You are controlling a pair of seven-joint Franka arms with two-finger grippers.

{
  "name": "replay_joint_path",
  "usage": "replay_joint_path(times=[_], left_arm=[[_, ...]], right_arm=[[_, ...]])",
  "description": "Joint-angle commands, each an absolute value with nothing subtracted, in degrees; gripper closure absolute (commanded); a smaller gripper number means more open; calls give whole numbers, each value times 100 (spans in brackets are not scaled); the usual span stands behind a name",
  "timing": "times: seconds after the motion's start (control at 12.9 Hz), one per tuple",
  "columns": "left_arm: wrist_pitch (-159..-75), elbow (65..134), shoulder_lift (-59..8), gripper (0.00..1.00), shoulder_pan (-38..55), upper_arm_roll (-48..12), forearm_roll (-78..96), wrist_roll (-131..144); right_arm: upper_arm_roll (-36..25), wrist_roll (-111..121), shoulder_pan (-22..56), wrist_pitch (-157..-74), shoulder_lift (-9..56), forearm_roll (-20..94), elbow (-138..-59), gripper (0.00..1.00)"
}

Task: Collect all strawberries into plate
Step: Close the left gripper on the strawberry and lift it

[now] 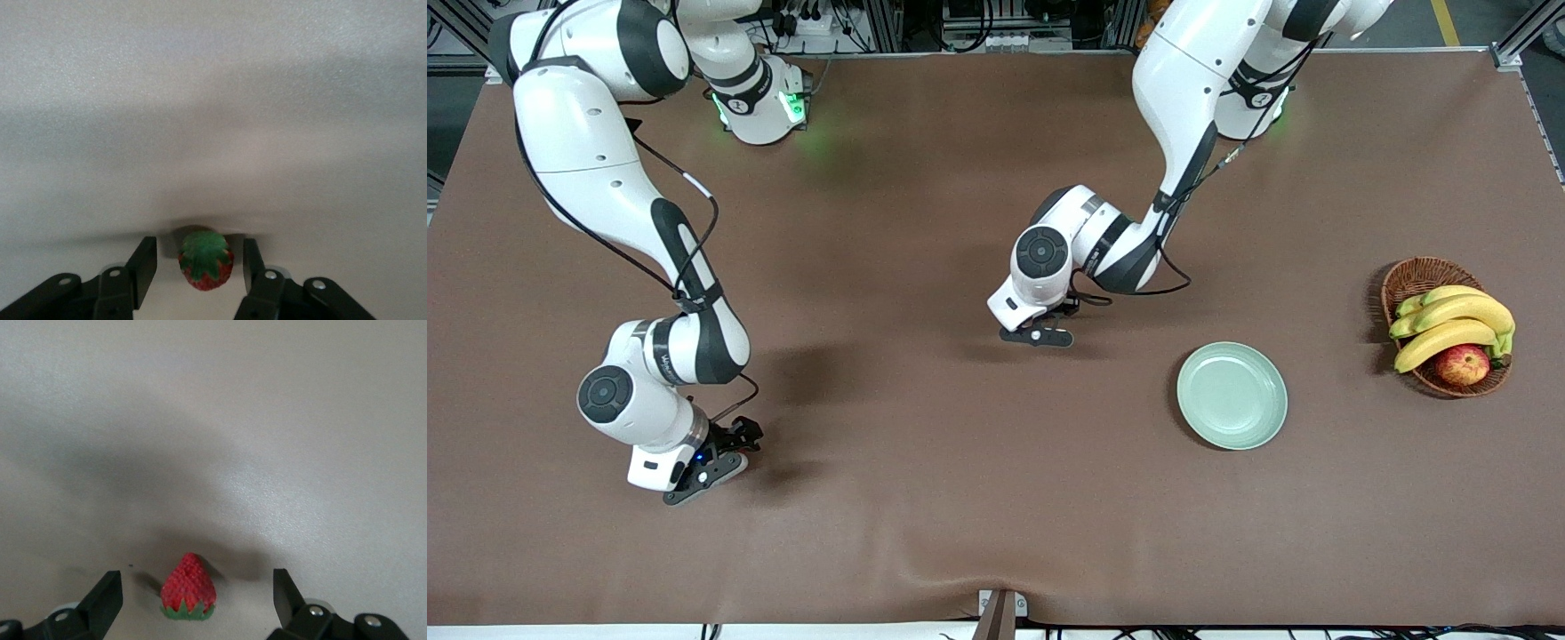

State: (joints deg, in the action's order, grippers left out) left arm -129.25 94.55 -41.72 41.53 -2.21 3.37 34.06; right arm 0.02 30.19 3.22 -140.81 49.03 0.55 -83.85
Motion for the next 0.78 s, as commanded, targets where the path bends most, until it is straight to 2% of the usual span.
replay_joint_path(times=[0.0,0.16,0.23,0.31,0.39,0.47,0.62,0.7], left_arm=[[-13017,9448,-4201,49,4210,-193,176,3621],[-13017,9448,-4184,62,4210,-202,184,3639],[-13017,9448,-4175,73,4210,-202,176,3639],[-13008,9448,-4166,85,4210,-202,176,3630],[-12973,9457,-4140,93,4184,-202,184,3612],[-12947,9457,-4087,92,4114,-202,176,3578],[-12527,9431,-3877,91,3921,-202,176,3525],[-12507,9422,-3850,90,3911,-185,176,3524]], right_arm=[[105,3164,185,-14124,4939,79,-8367,0],[105,3164,193,-14124,4939,79,-8367,0],[105,3155,193,-14124,4931,79,-8367,0],[114,3138,193,-14124,4931,88,-8367,11],[114,3138,193,-14124,4939,88,-8367,29],[114,3138,193,-14124,4931,88,-8367,45],[114,3138,193,-14124,4939,88,-8367,83],[123,3138,193,-14124,4939,88,-8358,94]])
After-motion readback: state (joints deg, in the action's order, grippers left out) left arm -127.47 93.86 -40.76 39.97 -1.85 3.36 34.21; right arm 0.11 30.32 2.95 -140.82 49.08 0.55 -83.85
